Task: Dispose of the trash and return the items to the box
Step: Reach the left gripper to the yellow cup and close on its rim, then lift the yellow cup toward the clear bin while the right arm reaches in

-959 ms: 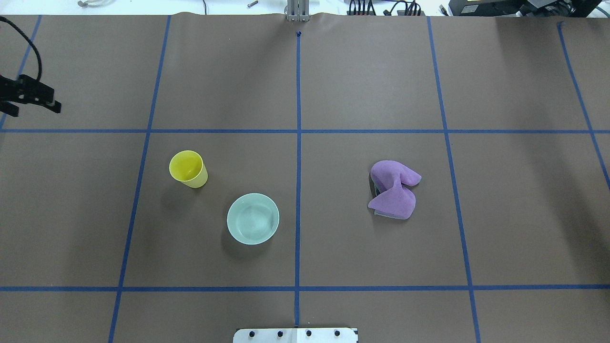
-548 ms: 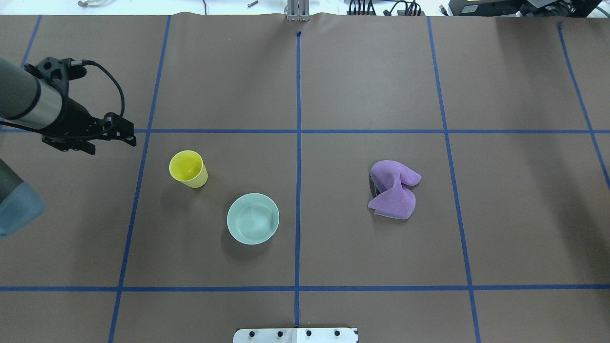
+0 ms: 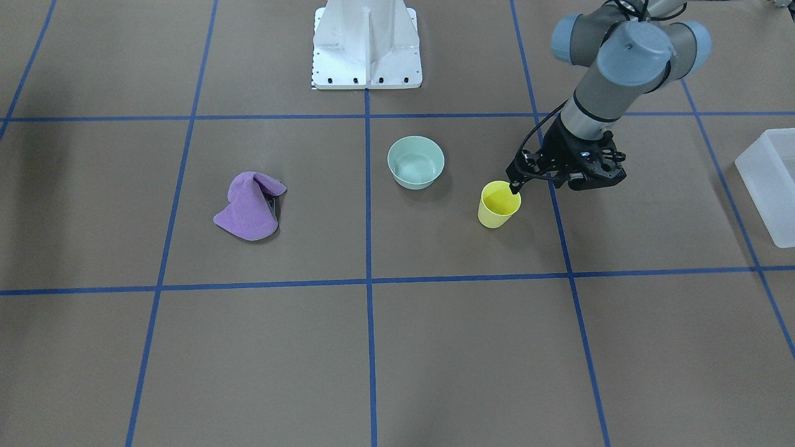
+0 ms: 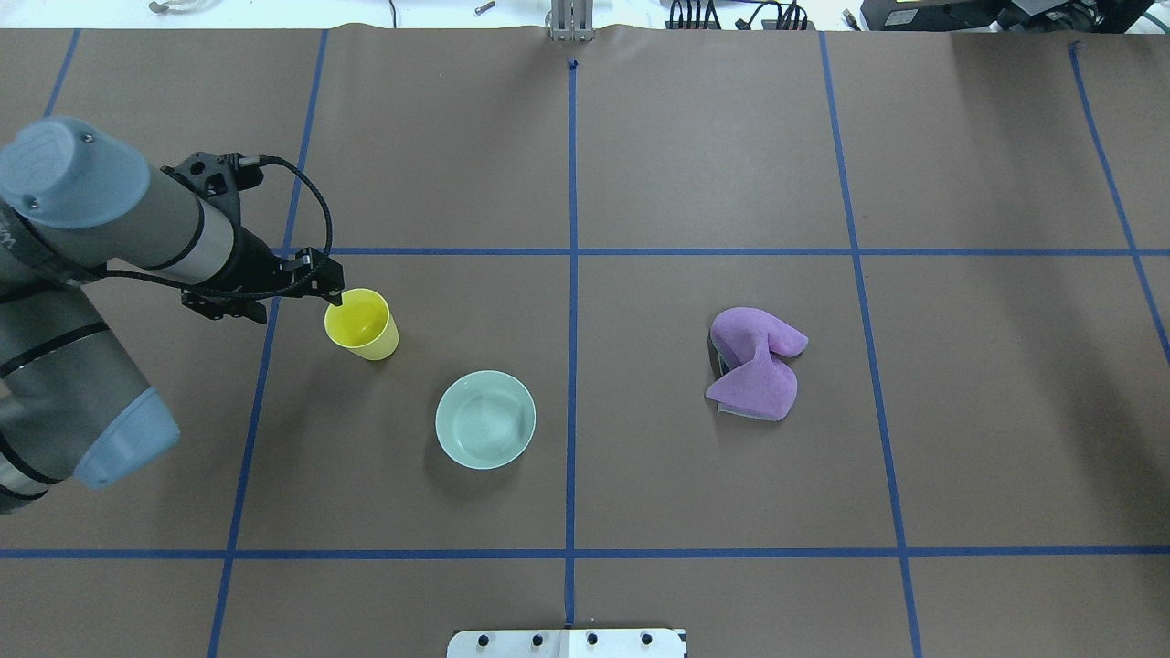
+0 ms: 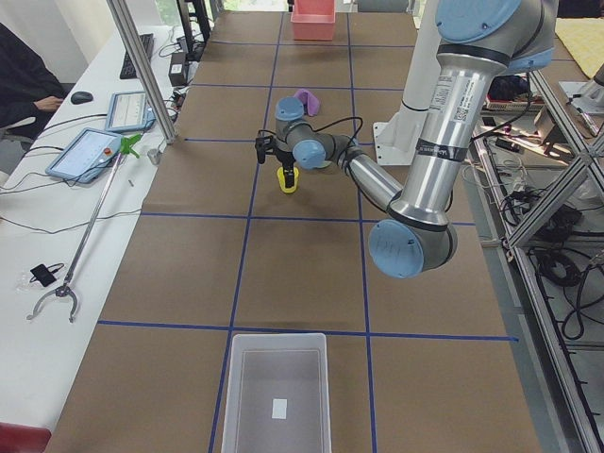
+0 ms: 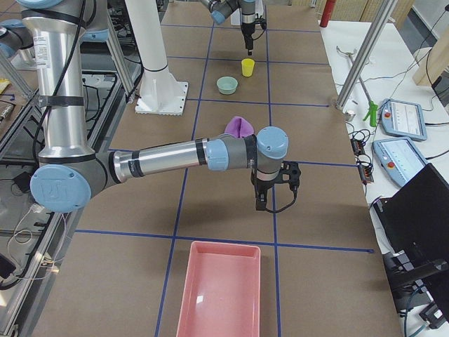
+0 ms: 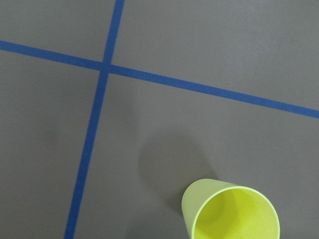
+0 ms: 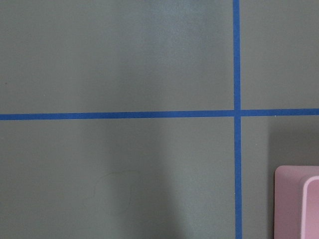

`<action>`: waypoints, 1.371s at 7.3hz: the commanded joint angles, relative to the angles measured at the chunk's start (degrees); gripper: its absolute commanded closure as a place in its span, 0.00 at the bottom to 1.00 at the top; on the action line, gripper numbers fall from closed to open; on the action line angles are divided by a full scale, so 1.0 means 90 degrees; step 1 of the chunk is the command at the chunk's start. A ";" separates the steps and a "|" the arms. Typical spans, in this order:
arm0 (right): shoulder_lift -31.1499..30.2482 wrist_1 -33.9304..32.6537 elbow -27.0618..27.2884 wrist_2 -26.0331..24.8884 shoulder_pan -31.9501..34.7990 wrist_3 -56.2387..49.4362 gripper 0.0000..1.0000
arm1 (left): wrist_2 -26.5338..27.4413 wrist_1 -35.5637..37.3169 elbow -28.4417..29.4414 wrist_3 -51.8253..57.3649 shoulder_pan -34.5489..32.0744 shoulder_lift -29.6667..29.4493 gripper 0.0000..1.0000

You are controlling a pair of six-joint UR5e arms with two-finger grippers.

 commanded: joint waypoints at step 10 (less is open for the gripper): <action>0.0042 0.0003 0.0071 0.0011 -0.0179 0.0187 0.00 | -0.0413 -0.0097 0.0028 -0.0174 0.0042 -0.0138 1.00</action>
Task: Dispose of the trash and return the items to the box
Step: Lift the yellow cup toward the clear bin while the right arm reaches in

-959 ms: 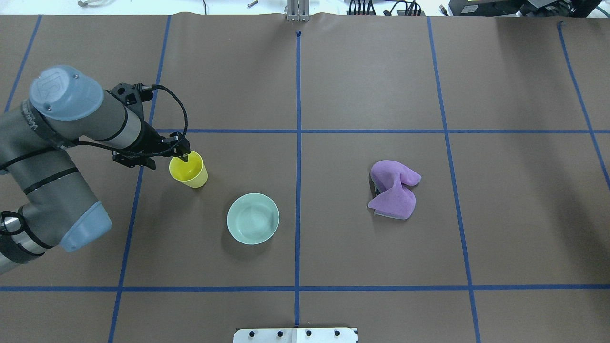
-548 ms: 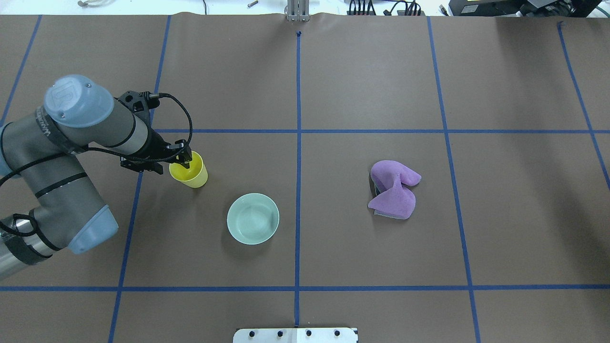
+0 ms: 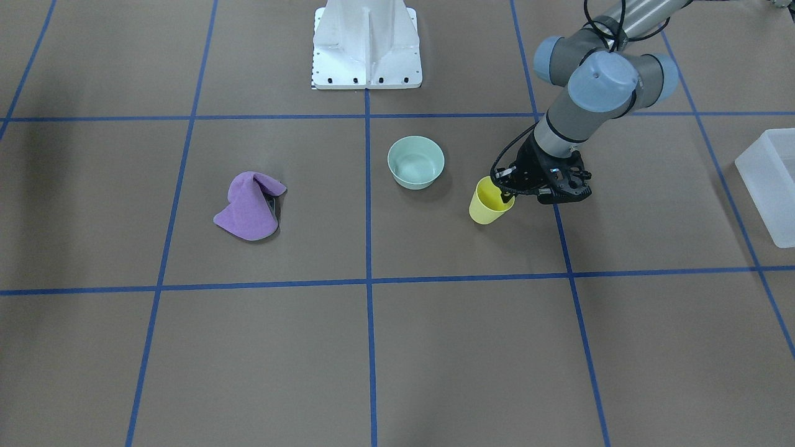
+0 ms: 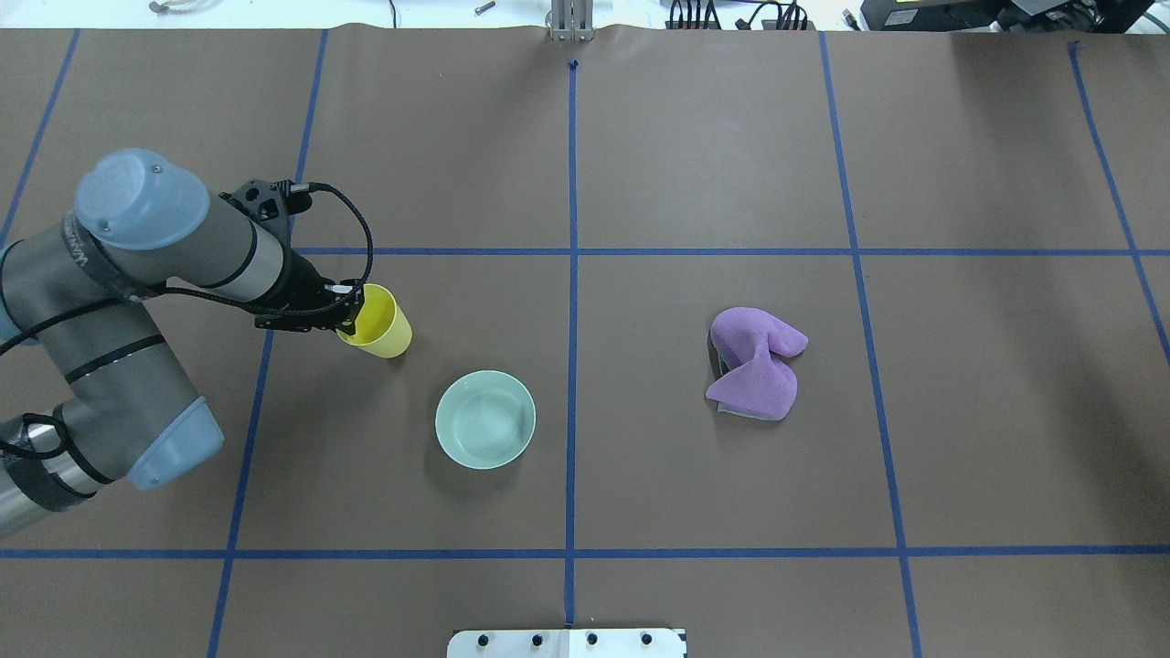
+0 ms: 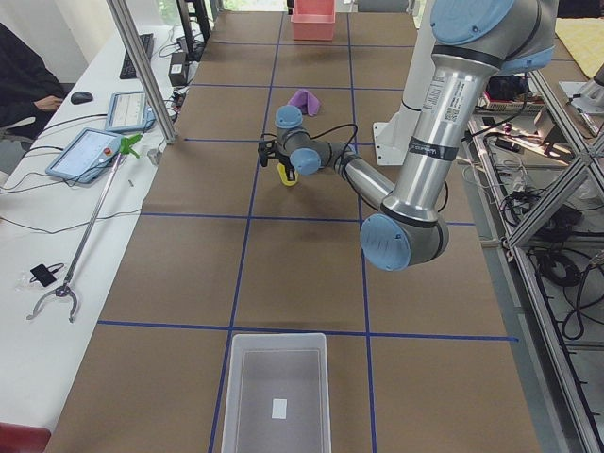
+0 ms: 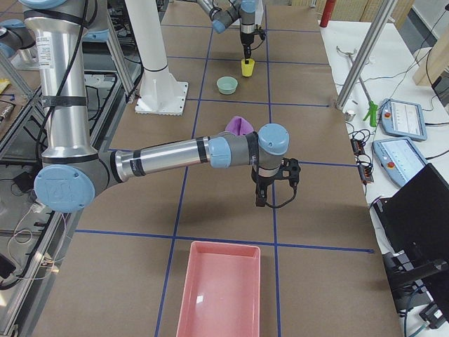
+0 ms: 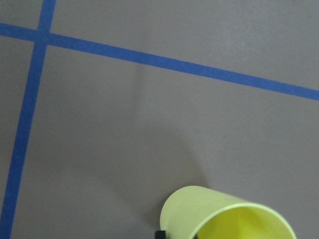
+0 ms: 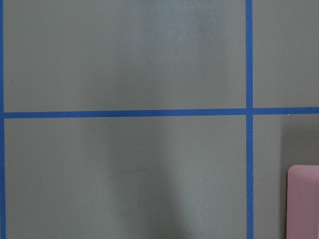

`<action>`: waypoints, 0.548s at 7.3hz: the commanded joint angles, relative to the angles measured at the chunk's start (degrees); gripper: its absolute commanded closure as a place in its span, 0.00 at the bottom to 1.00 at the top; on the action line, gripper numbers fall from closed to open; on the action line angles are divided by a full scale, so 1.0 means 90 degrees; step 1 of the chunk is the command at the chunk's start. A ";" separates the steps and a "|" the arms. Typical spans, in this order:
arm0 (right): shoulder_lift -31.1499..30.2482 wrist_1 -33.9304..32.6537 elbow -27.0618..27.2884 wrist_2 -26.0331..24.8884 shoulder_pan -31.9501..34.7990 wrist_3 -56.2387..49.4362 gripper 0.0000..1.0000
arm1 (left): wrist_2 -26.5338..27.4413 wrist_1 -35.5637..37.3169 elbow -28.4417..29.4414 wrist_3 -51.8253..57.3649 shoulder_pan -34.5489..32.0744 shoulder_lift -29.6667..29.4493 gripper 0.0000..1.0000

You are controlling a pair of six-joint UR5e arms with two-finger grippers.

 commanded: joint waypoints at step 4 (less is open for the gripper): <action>0.0021 0.0000 0.0226 0.0056 -0.0088 0.0020 0.00 | -0.0426 0.2608 -0.1660 0.1227 -0.1389 0.0093 1.00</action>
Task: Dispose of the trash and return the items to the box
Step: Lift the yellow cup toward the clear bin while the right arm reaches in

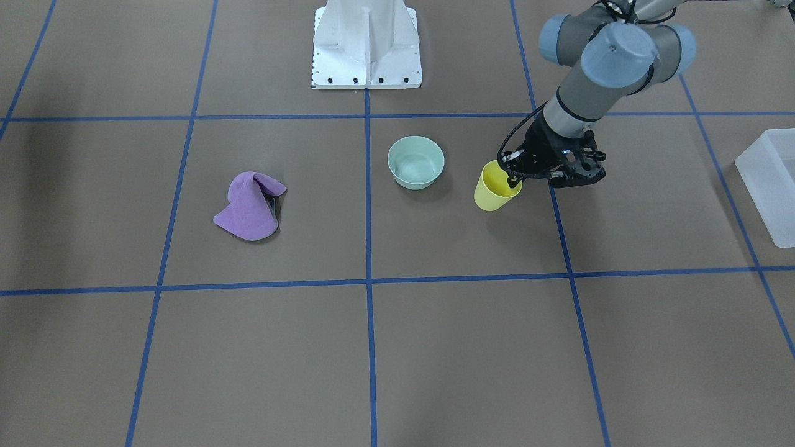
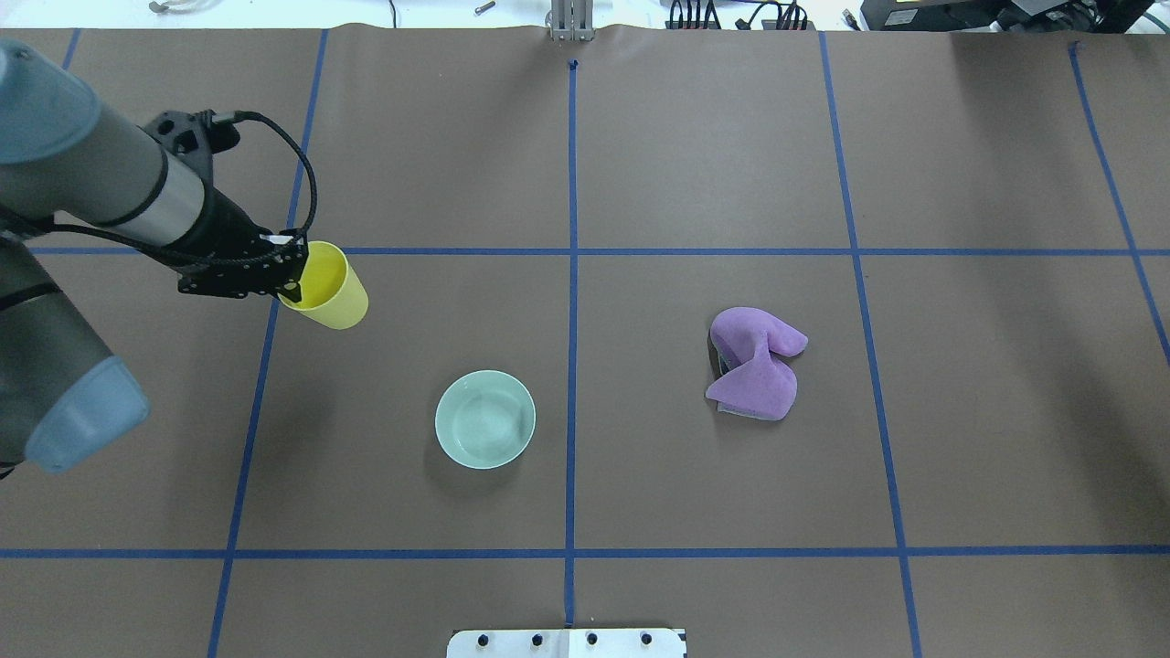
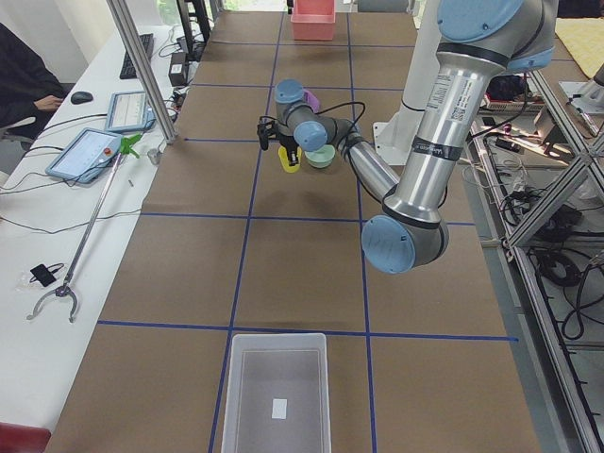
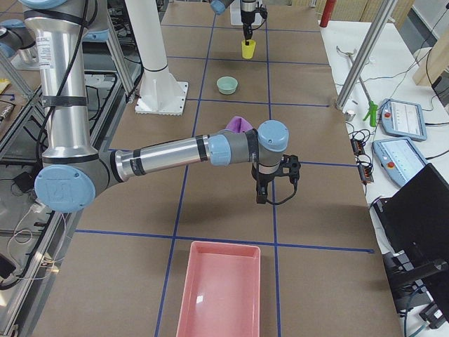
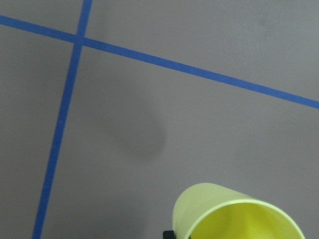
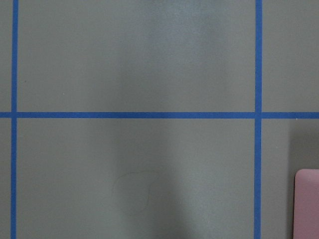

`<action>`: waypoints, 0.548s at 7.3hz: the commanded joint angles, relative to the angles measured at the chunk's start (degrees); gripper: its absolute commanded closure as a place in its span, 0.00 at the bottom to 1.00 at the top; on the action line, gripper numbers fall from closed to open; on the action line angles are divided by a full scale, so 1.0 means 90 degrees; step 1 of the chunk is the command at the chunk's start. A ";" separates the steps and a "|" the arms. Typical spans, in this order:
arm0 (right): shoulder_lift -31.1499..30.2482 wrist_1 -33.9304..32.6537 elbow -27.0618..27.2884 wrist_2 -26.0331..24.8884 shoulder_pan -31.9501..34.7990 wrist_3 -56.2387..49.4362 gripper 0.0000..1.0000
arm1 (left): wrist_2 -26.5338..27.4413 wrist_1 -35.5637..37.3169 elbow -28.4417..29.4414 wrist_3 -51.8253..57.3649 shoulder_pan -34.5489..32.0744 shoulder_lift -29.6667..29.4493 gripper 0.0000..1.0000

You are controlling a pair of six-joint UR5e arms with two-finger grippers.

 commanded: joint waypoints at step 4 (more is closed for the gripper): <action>0.0767 0.0039 0.0780 -0.0018 -0.1383 0.2333 0.00 | -0.1049 0.1095 0.1155 0.4848 -0.3207 0.0381 1.00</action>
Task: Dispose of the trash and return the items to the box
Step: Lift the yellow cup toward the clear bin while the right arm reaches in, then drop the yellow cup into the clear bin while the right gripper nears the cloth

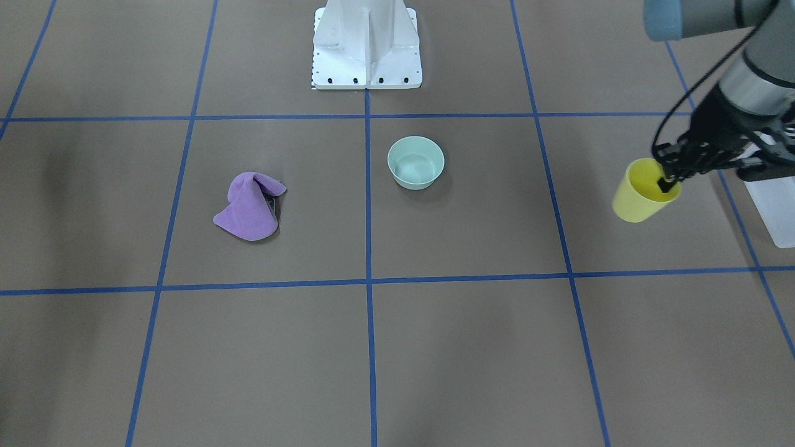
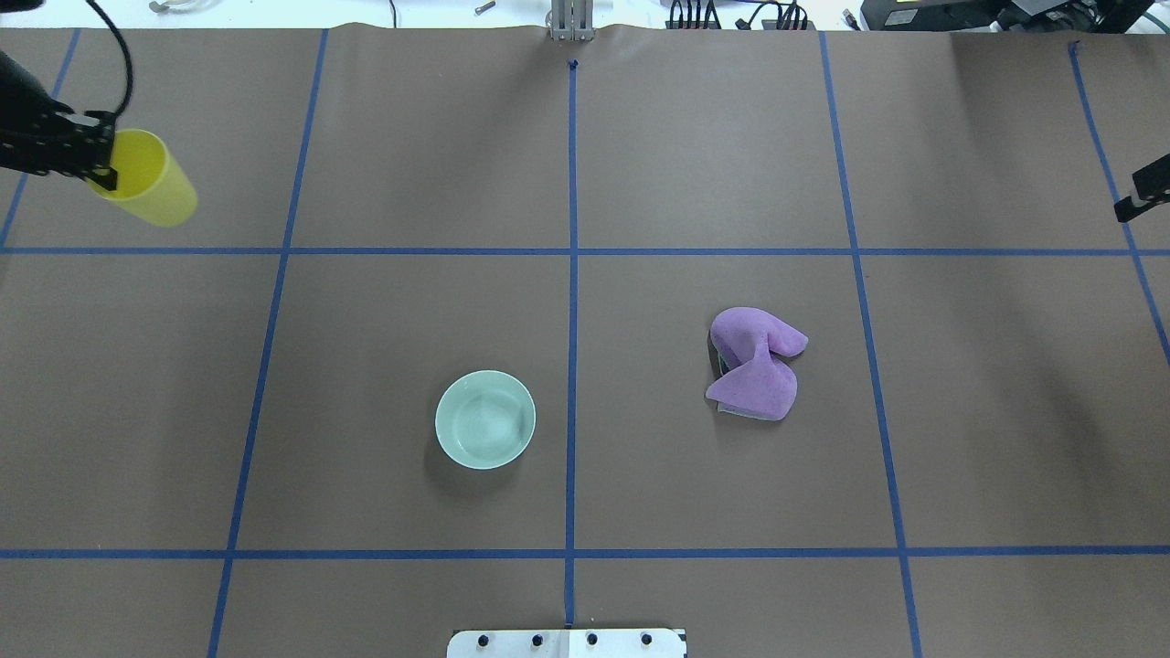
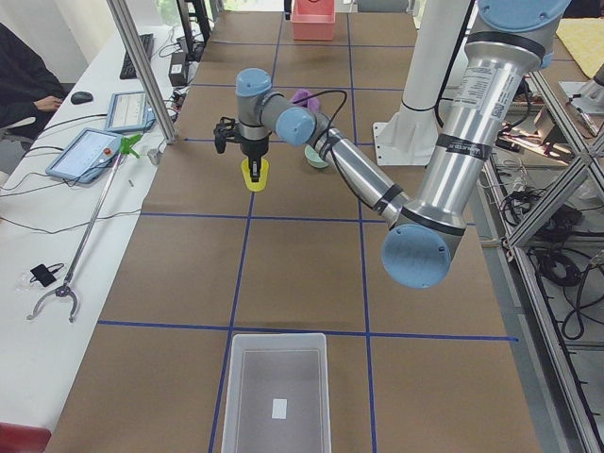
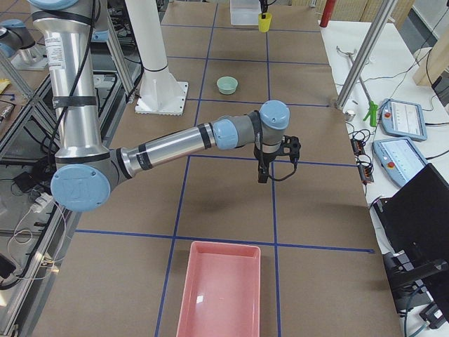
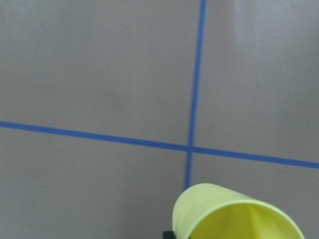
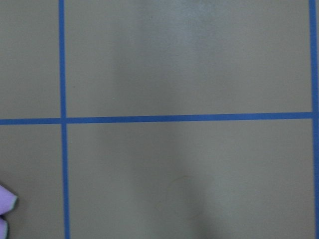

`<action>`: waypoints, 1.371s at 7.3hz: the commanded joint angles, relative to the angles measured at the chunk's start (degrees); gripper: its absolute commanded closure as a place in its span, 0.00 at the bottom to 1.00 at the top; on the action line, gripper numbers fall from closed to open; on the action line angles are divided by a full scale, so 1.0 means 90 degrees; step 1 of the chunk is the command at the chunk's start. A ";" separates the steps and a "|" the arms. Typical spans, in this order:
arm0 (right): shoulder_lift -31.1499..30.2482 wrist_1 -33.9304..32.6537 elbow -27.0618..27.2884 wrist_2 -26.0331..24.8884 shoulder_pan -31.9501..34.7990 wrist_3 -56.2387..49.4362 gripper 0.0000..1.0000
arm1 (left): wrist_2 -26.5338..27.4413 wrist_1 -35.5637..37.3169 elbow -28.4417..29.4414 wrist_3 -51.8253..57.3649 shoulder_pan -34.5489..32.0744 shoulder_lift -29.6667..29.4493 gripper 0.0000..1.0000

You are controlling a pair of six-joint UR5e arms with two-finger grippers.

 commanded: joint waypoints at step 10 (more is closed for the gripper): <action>0.1661 0.0014 0.0341 -0.1210 -0.2739 0.2886 0.00 | -0.0740 -0.2505 0.3677 0.5099 -0.3127 0.2029 1.00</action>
